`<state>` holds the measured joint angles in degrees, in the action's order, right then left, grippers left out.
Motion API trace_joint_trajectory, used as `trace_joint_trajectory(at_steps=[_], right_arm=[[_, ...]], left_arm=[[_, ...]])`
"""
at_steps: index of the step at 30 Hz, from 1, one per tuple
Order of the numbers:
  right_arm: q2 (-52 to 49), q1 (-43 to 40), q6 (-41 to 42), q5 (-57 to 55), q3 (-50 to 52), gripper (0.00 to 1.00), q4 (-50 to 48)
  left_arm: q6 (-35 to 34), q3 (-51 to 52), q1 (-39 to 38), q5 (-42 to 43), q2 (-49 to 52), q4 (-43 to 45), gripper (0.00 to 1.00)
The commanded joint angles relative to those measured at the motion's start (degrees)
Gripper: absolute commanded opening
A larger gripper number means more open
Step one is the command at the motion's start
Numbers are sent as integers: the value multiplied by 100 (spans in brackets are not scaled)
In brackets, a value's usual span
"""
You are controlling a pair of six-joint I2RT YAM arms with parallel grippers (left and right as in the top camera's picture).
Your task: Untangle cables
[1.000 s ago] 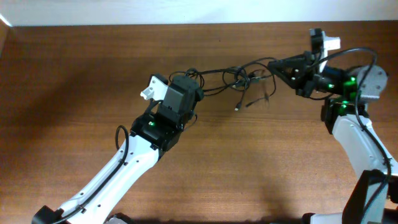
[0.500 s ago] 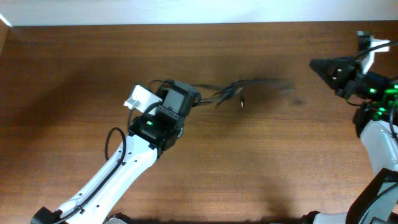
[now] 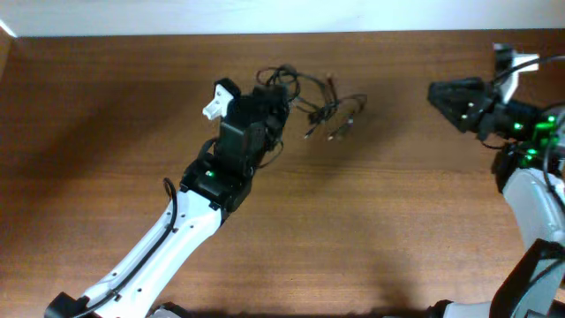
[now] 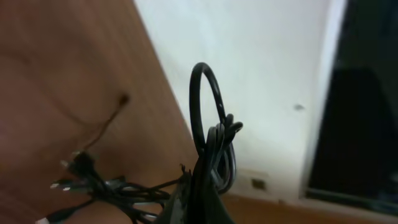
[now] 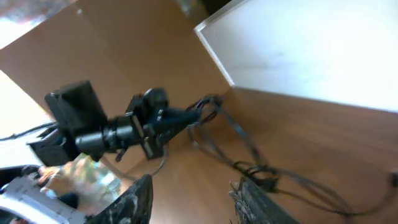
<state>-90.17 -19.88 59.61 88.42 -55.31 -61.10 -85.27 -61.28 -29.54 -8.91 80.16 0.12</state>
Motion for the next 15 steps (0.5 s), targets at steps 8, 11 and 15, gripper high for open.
trace_joint_trajectory(at_steps=[8,11,15], right_arm=[[72,754,-1464,48,13,55,704],[68,754,-2500,48,13,60,1707],[63,754,-3320,46,13,65,2627]], left_arm=[[-173,-39,-4,1226,-13,1182,0],[-234,-39,-4,1495,-13,1504,0],[-262,-39,-9,1578,-13,1740,0]])
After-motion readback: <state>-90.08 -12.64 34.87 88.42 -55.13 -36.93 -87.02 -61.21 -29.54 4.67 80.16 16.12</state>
